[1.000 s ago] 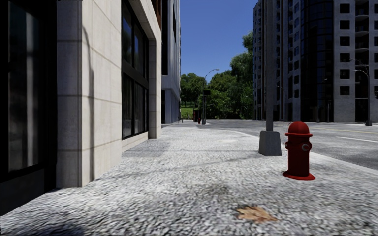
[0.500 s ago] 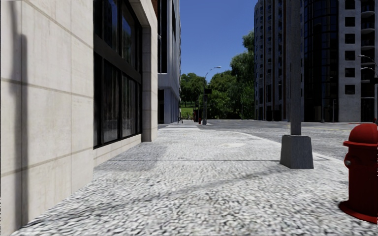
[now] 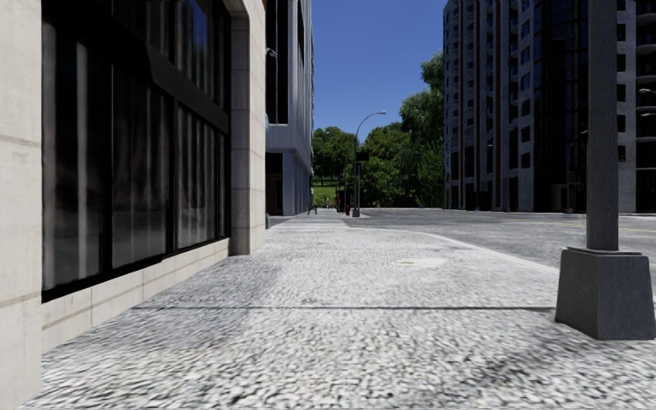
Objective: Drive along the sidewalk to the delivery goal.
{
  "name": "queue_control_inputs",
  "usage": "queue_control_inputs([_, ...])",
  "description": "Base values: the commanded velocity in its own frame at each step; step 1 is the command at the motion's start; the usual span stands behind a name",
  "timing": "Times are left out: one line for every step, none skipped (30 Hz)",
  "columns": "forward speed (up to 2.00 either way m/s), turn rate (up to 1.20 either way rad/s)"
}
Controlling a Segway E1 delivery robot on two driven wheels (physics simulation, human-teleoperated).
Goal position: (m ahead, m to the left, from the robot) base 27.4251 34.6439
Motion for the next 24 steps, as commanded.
queue_control_inputs([2.00, 0.00])
queue_control_inputs([2.00, 0.00])
queue_control_inputs([2.00, 0.00])
queue_control_inputs([2.00, 0.00])
queue_control_inputs([2.00, 0.00])
queue_control_inputs([2.00, 0.00])
queue_control_inputs([2.00, 0.00])
queue_control_inputs([2.00, 0.00])
queue_control_inputs([2.00, 0.00])
queue_control_inputs([2.00, 0.00])
queue_control_inputs([2.00, 0.00])
queue_control_inputs([2.00, 0.00])
queue_control_inputs([2.00, 0.00])
queue_control_inputs([2.00, 0.00])
queue_control_inputs([2.00, 0.00])
queue_control_inputs([2.00, 0.00])
queue_control_inputs([2.00, 0.00])
queue_control_inputs([2.00, 0.00])
queue_control_inputs([2.00, 0.00])
queue_control_inputs([2.00, 0.00])
queue_control_inputs([2.00, 0.00])
queue_control_inputs([2.00, 0.00])
queue_control_inputs([2.00, 0.00])
queue_control_inputs([2.00, 0.00])
